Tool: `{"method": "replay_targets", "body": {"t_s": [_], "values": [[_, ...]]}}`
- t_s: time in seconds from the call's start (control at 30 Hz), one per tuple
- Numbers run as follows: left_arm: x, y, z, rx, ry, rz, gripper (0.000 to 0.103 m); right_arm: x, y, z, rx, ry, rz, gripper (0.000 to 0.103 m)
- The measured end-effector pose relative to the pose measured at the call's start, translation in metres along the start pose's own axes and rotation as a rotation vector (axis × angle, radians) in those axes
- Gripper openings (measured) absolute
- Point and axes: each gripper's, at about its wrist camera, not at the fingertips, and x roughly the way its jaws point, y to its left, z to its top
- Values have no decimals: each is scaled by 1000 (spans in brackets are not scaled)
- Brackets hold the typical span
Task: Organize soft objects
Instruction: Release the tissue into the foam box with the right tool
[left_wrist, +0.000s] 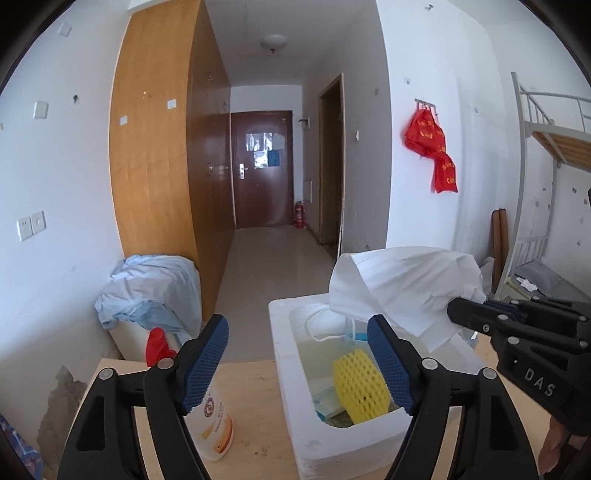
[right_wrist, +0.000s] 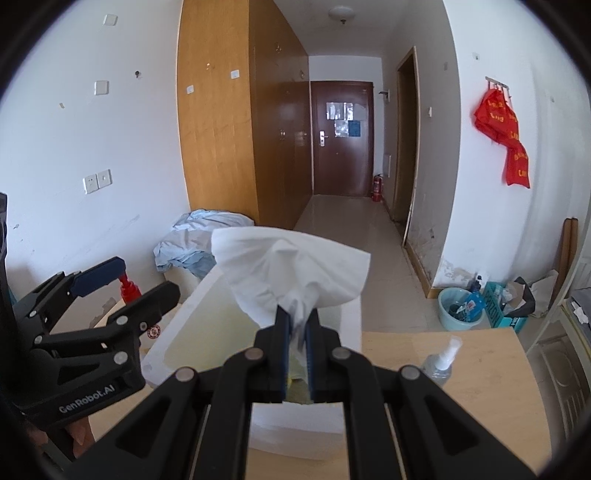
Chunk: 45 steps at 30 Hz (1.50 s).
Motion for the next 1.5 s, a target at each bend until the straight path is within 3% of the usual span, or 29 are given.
{"method": "replay_targets", "body": {"t_s": [0.2,0.7,0.73,0.8,0.87,1.5], "values": [[-4,6,2,0,-27,43,94,10,2,-2,1,21,19,10],[-5,7,3,-11,-22,46,95,30,4,-6,7,96,70,10],[-5,7,3,-11,-24,48,95,31,4,-6,13,101,79,13],[-5,7,3,-14,-22,48,95,33,3,-7,13,111,84,36],[-5,7,4,-18,-24,51,95,32,3,-8,20,101,85,67],[-8,6,4,-22,-23,42,95,25,2,-10,15,99,75,71]]}}
